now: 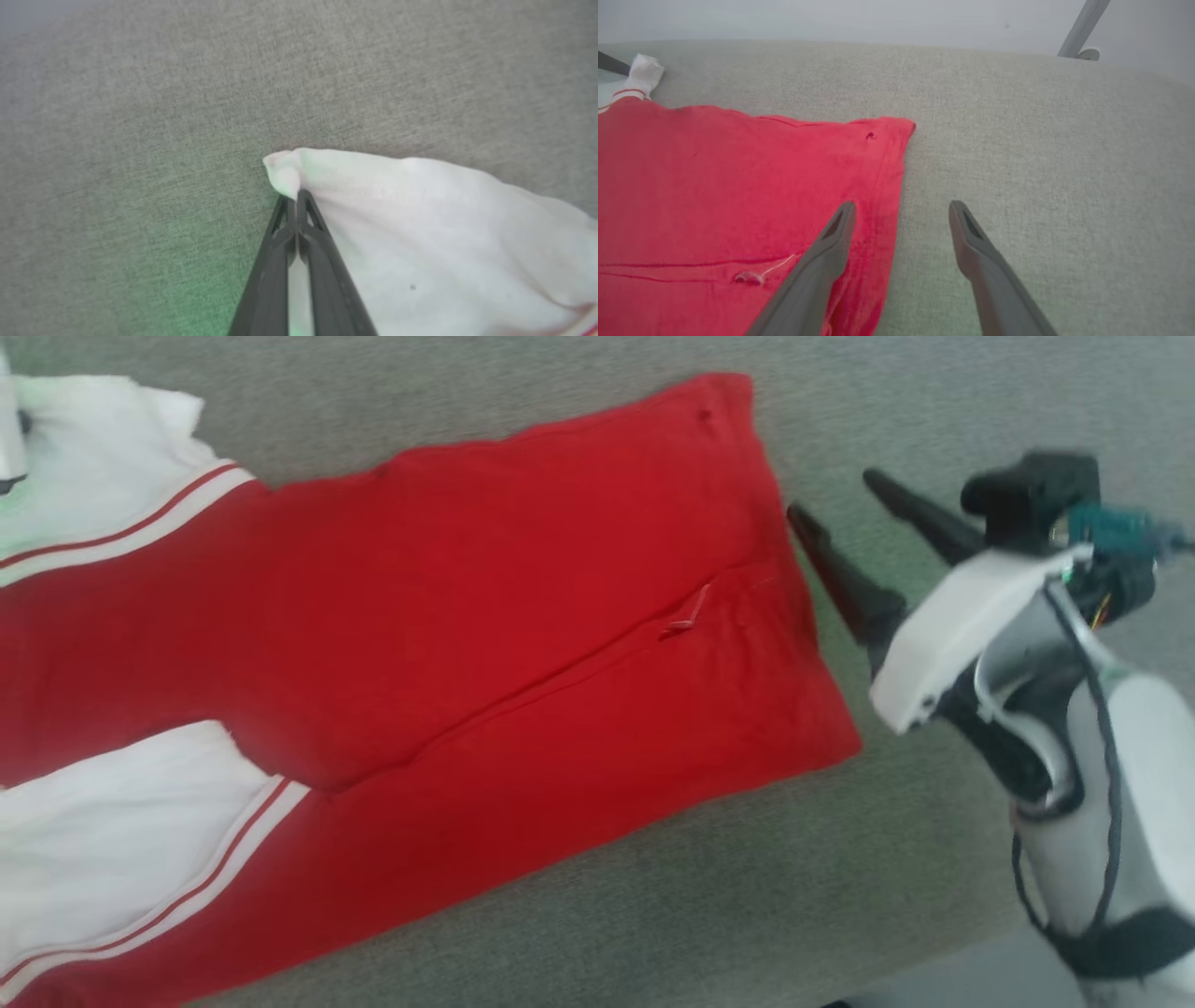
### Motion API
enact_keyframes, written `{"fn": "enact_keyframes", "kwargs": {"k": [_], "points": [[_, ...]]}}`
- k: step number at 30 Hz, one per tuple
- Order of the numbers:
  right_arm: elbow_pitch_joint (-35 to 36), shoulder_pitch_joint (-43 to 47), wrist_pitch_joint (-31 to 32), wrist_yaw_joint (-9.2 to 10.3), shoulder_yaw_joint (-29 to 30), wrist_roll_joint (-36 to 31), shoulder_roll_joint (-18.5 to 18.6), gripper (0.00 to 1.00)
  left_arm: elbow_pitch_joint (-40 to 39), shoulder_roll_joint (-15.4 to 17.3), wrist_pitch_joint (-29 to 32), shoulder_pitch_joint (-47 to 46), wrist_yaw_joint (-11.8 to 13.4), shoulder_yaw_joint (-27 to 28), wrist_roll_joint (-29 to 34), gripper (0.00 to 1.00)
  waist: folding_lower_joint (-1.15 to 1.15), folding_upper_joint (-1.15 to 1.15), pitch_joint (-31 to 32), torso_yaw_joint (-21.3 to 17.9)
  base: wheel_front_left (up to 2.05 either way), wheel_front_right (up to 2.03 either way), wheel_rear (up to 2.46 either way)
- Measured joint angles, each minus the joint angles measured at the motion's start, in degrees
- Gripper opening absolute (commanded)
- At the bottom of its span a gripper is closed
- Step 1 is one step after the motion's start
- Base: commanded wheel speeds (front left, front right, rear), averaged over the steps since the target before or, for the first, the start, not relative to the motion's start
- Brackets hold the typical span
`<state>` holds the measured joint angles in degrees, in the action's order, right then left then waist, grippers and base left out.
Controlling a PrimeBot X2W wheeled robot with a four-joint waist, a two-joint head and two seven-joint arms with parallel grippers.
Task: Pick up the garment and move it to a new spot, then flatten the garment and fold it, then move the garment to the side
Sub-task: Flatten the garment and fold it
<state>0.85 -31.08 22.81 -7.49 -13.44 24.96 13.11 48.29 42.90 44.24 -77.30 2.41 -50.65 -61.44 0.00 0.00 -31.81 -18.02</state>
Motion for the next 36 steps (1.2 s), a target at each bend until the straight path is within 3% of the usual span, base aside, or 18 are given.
{"fn": "enact_keyframes", "kwargs": {"k": [7,19,21,28,36], "points": [[-8.7,-11.0,7.4,0.00,-1.4,1.1,0.9,1.00,0.9,-3.8,-1.5,-2.7,-1.4,-0.7,0.7,0.00,0.00,0.00,-1.1,3.4,0.00,0.00,0.00],[-28.2,-25.9,22.4,0.00,-6.1,5.7,-0.5,1.00,4.7,-8.6,-4.9,-5.4,-3.7,-1.3,1.6,0.00,0.00,0.00,-2.4,7.3,0.00,0.00,0.00],[-30.0,-27.6,24.6,0.00,-7.0,6.8,-0.5,0.00,5.4,-9.2,-5.6,-5.7,-4.2,-1.4,1.6,0.00,0.00,0.00,-2.5,7.6,0.00,0.00,0.00],[-32.0,-29.1,25.9,-0.02,-9.3,8.0,1.3,0.00,7.3,-11.1,-6.8,-5.8,-6.0,-1.5,1.3,0.00,0.00,0.00,-1.1,9.2,0.00,0.00,0.00],[-29.9,-25.6,24.2,-0.02,-10.5,10.0,6.2,0.00,6.9,-12.2,-2.7,-5.3,-7.3,-1.5,-0.6,0.00,0.00,0.00,3.0,11.9,0.00,0.00,0.00]]}}
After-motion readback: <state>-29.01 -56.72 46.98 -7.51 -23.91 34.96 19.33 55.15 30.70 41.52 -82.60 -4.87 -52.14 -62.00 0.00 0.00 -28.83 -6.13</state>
